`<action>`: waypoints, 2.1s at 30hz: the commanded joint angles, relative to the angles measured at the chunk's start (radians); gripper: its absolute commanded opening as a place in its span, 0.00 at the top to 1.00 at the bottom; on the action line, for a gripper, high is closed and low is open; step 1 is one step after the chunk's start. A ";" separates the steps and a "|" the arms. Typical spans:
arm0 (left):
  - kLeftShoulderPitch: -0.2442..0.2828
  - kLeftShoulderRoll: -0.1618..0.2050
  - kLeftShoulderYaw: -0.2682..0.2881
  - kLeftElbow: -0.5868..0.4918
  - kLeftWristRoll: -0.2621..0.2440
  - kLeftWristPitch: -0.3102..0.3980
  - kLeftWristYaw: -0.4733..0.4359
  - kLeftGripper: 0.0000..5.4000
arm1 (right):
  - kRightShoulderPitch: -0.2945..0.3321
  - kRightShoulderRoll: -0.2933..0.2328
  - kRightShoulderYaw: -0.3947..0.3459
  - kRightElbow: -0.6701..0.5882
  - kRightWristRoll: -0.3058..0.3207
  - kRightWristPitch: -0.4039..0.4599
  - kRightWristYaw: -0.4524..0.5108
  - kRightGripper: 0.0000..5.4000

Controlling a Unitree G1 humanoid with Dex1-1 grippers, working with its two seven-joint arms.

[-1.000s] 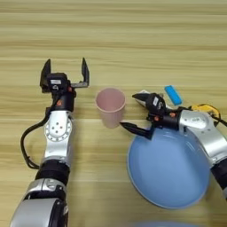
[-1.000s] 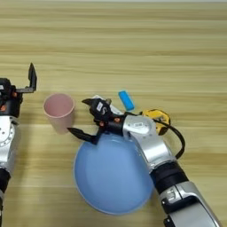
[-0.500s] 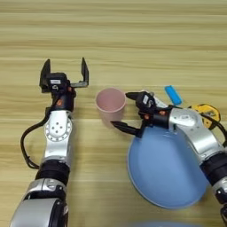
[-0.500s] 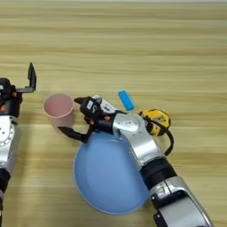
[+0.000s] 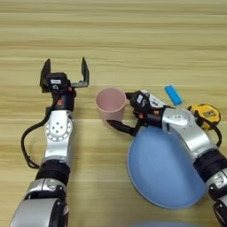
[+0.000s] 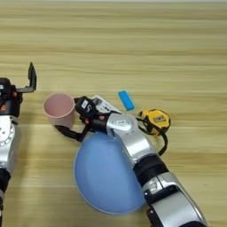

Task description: Move the objects on the table

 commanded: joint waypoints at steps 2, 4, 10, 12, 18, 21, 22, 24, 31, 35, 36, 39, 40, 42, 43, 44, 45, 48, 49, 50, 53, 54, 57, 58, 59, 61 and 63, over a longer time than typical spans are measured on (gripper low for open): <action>-0.001 -0.003 -0.006 -0.011 0.013 -0.006 0.006 0.00 | -0.028 0.020 -0.004 0.023 -0.011 -0.010 -0.016 0.00; -0.001 -0.003 -0.006 -0.011 0.013 -0.006 0.006 0.00 | -0.033 0.026 -0.006 0.032 -0.014 -0.011 -0.025 0.00; -0.001 -0.003 -0.006 -0.011 0.012 -0.005 0.007 0.00 | -0.044 0.038 -0.009 0.057 -0.019 -0.018 -0.041 0.07; -0.002 -0.003 -0.006 -0.010 0.012 -0.005 0.007 0.00 | -0.046 0.040 -0.009 0.062 -0.020 -0.019 -0.045 0.11; -0.003 -0.003 -0.007 -0.009 0.013 -0.004 0.007 0.00 | -0.049 0.042 -0.014 0.068 -0.018 -0.019 -0.052 0.19; -0.004 -0.004 -0.007 -0.008 0.013 -0.004 0.007 0.00 | -0.050 0.042 -0.019 0.069 -0.015 -0.019 -0.052 0.19; -0.004 -0.004 -0.007 -0.007 0.013 -0.004 0.007 0.00 | -0.049 0.041 -0.022 0.067 -0.013 -0.019 -0.052 0.19; -0.005 -0.005 -0.007 -0.005 0.013 -0.005 0.008 0.00 | -0.047 0.037 -0.029 0.059 -0.008 -0.017 -0.049 0.19; -0.006 -0.006 -0.008 -0.005 0.014 -0.004 0.008 0.00 | -0.033 0.005 -0.077 -0.006 0.026 -0.004 -0.029 0.20; -0.008 -0.006 -0.008 -0.002 0.015 -0.004 0.008 0.00 | -0.002 -0.028 -0.097 -0.081 0.048 -0.004 -0.004 0.20; -0.008 -0.006 -0.008 -0.002 0.015 -0.004 0.008 0.00 | 0.010 -0.042 -0.100 -0.107 0.053 -0.007 0.005 0.20; -0.008 -0.007 -0.008 -0.003 0.016 -0.004 0.009 0.00 | 0.068 -0.098 -0.119 -0.216 0.091 0.004 0.052 0.20; -0.008 -0.007 -0.008 -0.003 0.017 -0.004 0.010 0.00 | 0.095 -0.123 -0.129 -0.260 0.108 0.008 0.073 0.20; -0.009 -0.007 -0.009 -0.003 0.018 -0.004 0.010 0.00 | 0.145 -0.170 -0.149 -0.333 0.140 0.020 0.106 0.20; -0.010 -0.007 -0.009 -0.002 0.018 -0.004 0.010 0.00 | 0.169 -0.192 -0.158 -0.364 0.155 0.025 0.119 0.20; -0.010 -0.006 -0.009 -0.001 0.018 -0.004 0.010 0.00 | 0.196 -0.215 -0.168 -0.397 0.170 0.030 0.133 0.20; -0.011 -0.006 -0.009 0.000 0.018 -0.004 0.009 0.00 | 0.222 -0.235 -0.177 -0.426 0.185 0.035 0.145 0.20; -0.013 -0.003 -0.007 0.003 0.016 -0.005 0.007 0.00 | 0.293 -0.288 -0.197 -0.500 0.217 0.046 0.171 0.20; -0.013 -0.002 -0.007 0.004 0.015 -0.005 0.007 0.00 | 0.317 -0.304 -0.207 -0.519 0.230 0.051 0.181 0.20; -0.014 -0.002 -0.006 0.006 0.015 -0.006 0.007 0.00 | 0.336 -0.317 -0.214 -0.531 0.240 0.054 0.188 0.20; -0.015 -0.001 -0.006 0.007 0.016 -0.006 0.007 0.00 | 0.395 -0.351 -0.243 -0.545 0.270 0.058 0.203 0.20; -0.014 -0.001 -0.006 0.007 0.016 -0.007 0.007 0.00 | 0.407 -0.357 -0.253 -0.543 0.276 0.057 0.204 0.20; -0.019 0.000 -0.005 0.014 0.015 -0.008 0.007 0.00 | 0.453 -0.382 -0.275 -0.535 0.292 0.043 0.223 0.20; -0.020 0.000 -0.005 0.016 0.015 -0.009 0.006 0.00 | 0.468 -0.389 -0.279 -0.539 0.296 0.042 0.228 0.20; -0.021 0.001 -0.005 0.018 0.014 -0.009 0.005 0.00 | 0.480 -0.393 -0.281 -0.543 0.299 0.042 0.231 0.20; -0.022 0.002 -0.004 0.021 0.014 -0.010 0.004 0.00 | 0.502 -0.403 -0.278 -0.549 0.300 0.039 0.243 0.20; -0.024 0.003 -0.004 0.024 0.013 -0.011 0.004 0.00 | 0.519 -0.412 -0.273 -0.551 0.297 0.034 0.255 0.20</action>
